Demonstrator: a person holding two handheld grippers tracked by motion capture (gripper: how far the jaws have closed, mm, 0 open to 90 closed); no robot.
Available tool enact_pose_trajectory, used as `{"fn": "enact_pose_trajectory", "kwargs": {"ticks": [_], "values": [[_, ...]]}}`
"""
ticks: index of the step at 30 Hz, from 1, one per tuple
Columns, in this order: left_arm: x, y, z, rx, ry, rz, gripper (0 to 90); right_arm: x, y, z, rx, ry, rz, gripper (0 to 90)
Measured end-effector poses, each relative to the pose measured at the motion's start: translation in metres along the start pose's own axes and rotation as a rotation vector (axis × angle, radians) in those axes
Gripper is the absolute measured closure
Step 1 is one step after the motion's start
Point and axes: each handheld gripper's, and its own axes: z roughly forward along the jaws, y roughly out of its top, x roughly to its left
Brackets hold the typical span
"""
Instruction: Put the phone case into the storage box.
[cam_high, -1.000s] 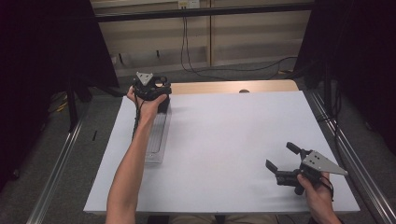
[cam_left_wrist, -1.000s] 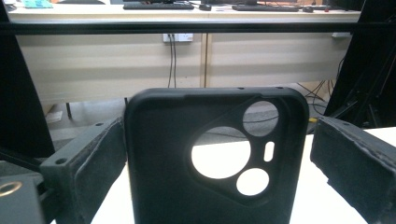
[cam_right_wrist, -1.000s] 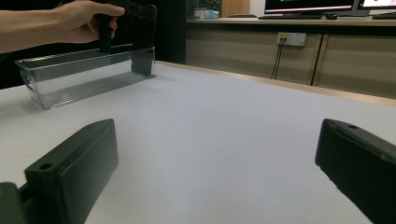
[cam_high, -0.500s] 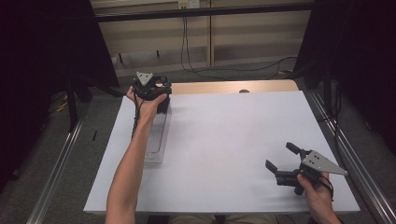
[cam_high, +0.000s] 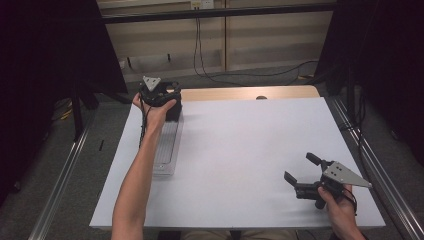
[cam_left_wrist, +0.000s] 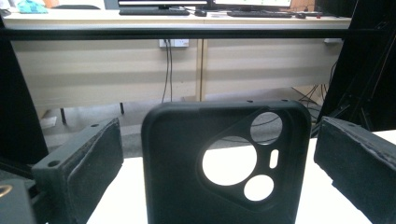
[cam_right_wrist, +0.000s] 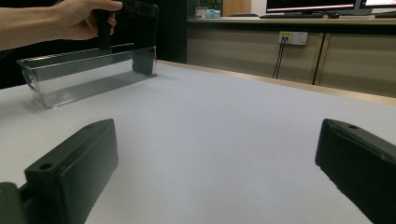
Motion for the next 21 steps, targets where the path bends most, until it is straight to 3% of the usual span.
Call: {"fn": "enact_pose_trajectory", "kwargs": {"ticks": [9, 13, 17, 21], "values": [[0.004, 0.004, -0.006, -0.013, -0.022, 0.003, 1.1, 0.0, 0.0, 0.0, 0.001, -0.001, -0.006, 0.0], [0.007, 0.006, -0.01, -0.011, -0.005, -0.004, 1.0, 0.0, 0.0, 0.0, 0.002, 0.0, -0.008, 0.0], [0.01, 0.006, -0.011, -0.008, -0.025, -0.01, 0.8, 0.0, 0.0, 0.0, 0.001, 0.0, -0.01, 0.0], [0.01, 0.007, -0.013, 0.003, -0.015, -0.003, 0.9, 0.0, 0.0, 0.0, 0.002, 0.002, -0.008, 0.0]]}}
